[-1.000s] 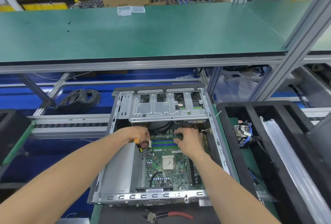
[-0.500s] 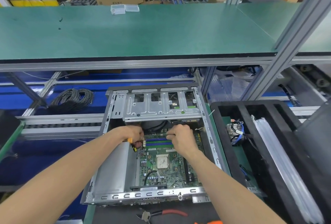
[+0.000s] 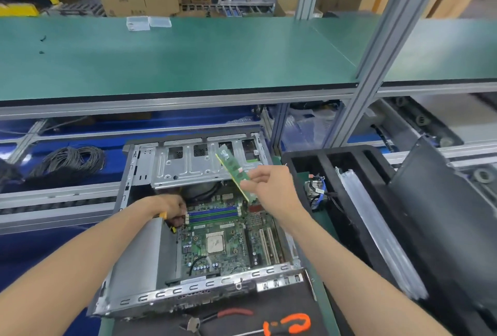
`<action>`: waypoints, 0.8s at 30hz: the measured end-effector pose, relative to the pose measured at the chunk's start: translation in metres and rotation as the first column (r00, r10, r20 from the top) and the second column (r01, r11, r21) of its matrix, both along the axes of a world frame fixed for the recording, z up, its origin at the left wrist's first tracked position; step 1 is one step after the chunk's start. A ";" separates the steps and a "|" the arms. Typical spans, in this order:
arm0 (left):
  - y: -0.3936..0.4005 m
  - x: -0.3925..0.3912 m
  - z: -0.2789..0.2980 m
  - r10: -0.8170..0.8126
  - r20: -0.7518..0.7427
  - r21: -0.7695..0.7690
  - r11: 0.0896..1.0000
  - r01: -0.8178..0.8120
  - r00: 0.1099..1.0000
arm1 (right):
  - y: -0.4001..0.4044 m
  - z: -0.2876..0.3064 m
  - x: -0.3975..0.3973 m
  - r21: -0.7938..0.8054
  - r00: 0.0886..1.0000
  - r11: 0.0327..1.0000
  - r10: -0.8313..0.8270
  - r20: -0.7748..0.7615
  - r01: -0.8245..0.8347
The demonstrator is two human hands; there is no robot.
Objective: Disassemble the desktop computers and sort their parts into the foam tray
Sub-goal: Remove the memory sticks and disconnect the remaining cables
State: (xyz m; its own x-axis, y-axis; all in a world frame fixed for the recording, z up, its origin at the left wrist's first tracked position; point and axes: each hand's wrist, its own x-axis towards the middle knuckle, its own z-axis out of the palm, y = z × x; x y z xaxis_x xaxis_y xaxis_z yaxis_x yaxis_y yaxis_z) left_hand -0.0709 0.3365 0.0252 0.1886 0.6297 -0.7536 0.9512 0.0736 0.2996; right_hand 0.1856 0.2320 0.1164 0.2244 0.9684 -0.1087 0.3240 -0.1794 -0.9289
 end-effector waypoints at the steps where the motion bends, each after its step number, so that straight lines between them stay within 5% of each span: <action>1: 0.000 0.000 0.000 0.000 -0.005 -0.002 1.000 0.000 1.000 | 0.000 0.002 0.011 -0.021 0.995 0.998 -0.055 -0.078 0.053; 9: -0.004 0.010 0.013 -0.096 -0.086 0.011 0.995 0.098 0.992 | -0.017 -0.028 0.093 -0.221 0.902 0.937 -0.326 -0.283 0.270; 18: -0.020 0.076 0.037 -0.372 -0.472 0.086 0.883 0.462 0.799 | -0.063 -0.109 0.133 -0.468 0.927 0.806 -0.363 0.092 0.362; 21: -0.030 0.103 0.028 -0.429 -0.508 0.154 0.808 0.569 0.747 | -0.069 -0.122 0.131 -0.481 0.926 0.791 -0.315 0.208 0.377; 24: -0.032 0.117 0.022 -0.434 -0.427 0.276 0.773 0.571 0.793 | -0.069 -0.121 0.127 -0.460 0.896 0.792 -0.234 0.377 0.400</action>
State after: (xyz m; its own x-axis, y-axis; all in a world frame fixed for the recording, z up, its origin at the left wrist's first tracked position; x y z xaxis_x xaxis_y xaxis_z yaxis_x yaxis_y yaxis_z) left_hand 0.0462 0.3042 0.0472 0.3504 0.7536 -0.5561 0.8599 -0.4942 -0.1278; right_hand 0.3126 0.1634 -0.0044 0.6096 0.6537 -0.4484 0.3963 -0.7412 -0.5418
